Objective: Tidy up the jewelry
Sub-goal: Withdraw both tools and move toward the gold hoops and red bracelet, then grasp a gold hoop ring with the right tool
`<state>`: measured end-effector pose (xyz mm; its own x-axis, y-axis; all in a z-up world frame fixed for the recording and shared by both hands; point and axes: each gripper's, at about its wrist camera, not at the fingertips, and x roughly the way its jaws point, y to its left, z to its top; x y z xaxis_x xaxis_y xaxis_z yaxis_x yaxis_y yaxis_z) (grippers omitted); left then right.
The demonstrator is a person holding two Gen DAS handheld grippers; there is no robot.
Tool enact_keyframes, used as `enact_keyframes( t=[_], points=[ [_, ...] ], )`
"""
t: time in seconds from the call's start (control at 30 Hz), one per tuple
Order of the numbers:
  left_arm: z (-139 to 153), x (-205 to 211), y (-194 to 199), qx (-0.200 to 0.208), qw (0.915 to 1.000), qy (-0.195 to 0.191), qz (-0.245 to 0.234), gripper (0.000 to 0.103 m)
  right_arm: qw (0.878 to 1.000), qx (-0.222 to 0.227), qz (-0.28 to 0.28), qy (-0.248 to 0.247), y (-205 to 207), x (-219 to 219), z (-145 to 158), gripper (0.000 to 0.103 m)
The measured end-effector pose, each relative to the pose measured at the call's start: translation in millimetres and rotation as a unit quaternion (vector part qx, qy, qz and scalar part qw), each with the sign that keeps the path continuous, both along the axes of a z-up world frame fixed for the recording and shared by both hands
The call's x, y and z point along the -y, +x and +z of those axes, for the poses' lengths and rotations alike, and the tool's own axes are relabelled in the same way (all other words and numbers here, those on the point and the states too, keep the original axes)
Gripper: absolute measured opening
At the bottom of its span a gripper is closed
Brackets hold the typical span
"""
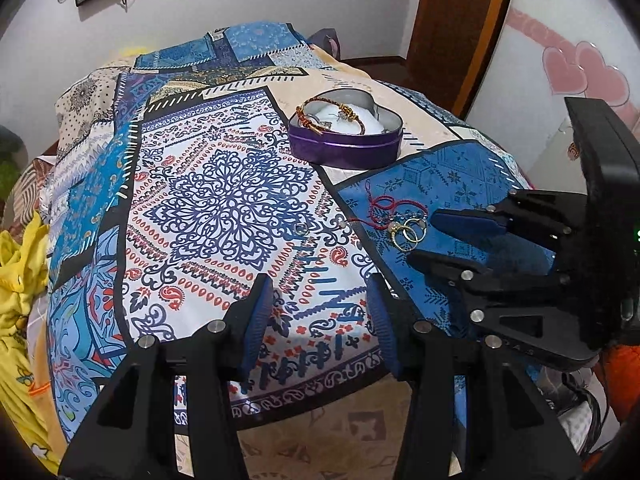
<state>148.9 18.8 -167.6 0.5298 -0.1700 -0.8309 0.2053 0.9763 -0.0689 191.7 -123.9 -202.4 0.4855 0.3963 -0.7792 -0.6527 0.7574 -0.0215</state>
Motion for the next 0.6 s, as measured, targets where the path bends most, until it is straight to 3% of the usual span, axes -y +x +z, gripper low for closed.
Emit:
enact_keyframes(
  t=[0.13,0.2,0.27,0.6],
  points=[
    [-1,-3,1,-0.005,1.0000,-0.007,0.003,0.048,1.000,-0.002,0.000,0.010,5,-3,-2,0.032],
    [-2,-3,2,-0.007,0.9999,-0.008,0.004,0.048,1.000,-0.003,0.005,0.010,5,-6,-2,0.020],
    [-4,-2,3,-0.010,0.9999,-0.012,0.003,0.048,1.000,-0.009,0.007,0.011,3,-7,-1,0.018],
    [-7,16,16,-0.016,0.9993,-0.029,-0.019,0.048,0.999,-0.034,-0.018,0.025,1,17,9,0.018]
  ],
)
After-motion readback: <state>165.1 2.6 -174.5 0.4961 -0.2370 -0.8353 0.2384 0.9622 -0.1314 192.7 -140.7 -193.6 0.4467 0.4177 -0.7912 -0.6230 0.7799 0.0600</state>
